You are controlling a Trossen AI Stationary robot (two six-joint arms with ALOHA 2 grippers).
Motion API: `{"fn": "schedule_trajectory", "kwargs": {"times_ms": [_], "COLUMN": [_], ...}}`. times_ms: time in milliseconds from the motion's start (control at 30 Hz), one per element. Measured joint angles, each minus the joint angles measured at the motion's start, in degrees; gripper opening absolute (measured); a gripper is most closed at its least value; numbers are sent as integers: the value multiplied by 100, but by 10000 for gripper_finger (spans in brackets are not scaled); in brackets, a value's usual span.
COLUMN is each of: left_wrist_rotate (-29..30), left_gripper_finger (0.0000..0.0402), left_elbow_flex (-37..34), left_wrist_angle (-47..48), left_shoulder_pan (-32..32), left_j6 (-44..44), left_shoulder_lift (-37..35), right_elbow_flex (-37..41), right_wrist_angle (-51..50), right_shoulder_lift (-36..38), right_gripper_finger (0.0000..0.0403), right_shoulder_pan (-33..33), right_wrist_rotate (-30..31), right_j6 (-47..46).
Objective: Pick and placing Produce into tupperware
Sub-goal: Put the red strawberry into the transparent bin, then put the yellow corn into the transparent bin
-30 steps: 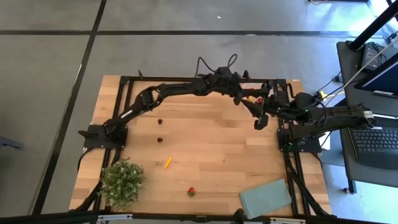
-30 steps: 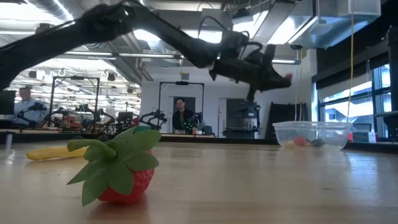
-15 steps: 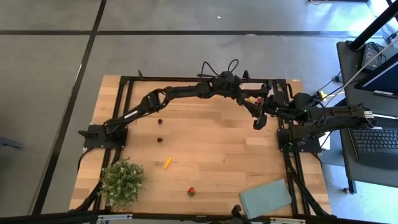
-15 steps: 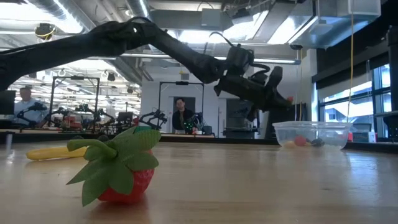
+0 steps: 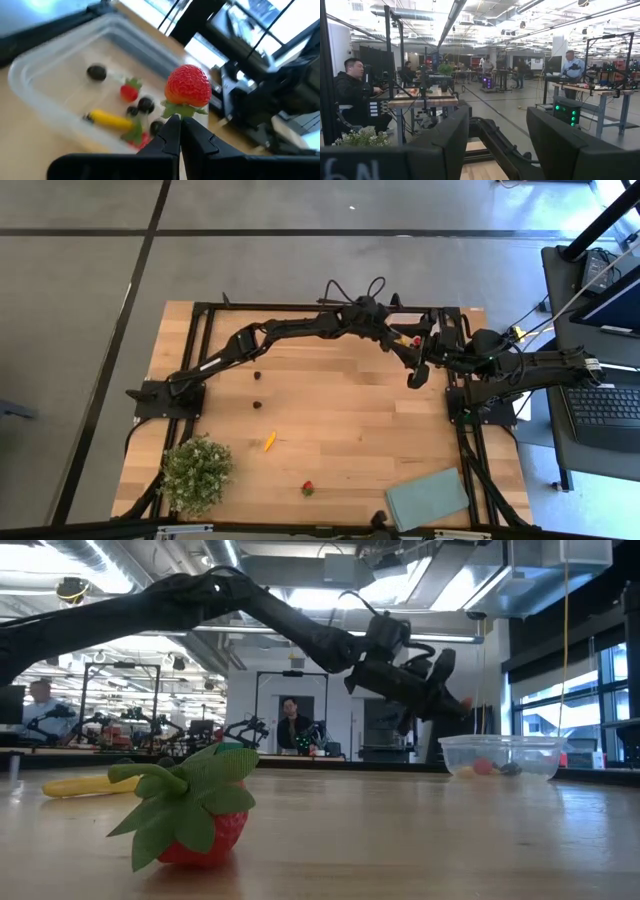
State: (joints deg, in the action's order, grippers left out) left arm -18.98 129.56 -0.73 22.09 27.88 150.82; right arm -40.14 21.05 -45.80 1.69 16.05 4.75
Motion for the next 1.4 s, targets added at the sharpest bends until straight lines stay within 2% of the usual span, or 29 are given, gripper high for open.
{"fn": "schedule_trajectory", "kwargs": {"times_ms": [133, 600, 833, 1000, 1133, 1233, 1400], "left_wrist_rotate": [97, 152, 136, -657, -1395, -1455, -786], "left_gripper_finger": [3, 19, 4, 5, 16, 24, 35], "left_elbow_flex": [0, 0, 0, -7, -5, -4, -4], "left_wrist_angle": [343, 271, 270, 299, 267, 652, 2197], "left_shoulder_pan": [2, -13, -11, 31, 208, 332, 376], "left_j6": [-187, -291, -290, -378, -494, -802, -1972], "left_shoulder_lift": [0, 0, 0, -95, -479, -856, -1653], "right_elbow_flex": [0, 2, 2, 2, 2, 4, 4], "right_wrist_angle": [-26, -171, -236, -235, -241, -281, -290], "right_shoulder_lift": [0, 0, 0, 11, 73, 138, 252], "right_gripper_finger": [201, 201, 201, 201, 201, 201, 201], "right_shoulder_pan": [-1, 1, 0, -2, 0, -1, -2], "right_wrist_rotate": [0, -2, -2, -2, -2, -2, -2], "right_j6": [19, 29, 24, 27, 27, 27, 27]}}
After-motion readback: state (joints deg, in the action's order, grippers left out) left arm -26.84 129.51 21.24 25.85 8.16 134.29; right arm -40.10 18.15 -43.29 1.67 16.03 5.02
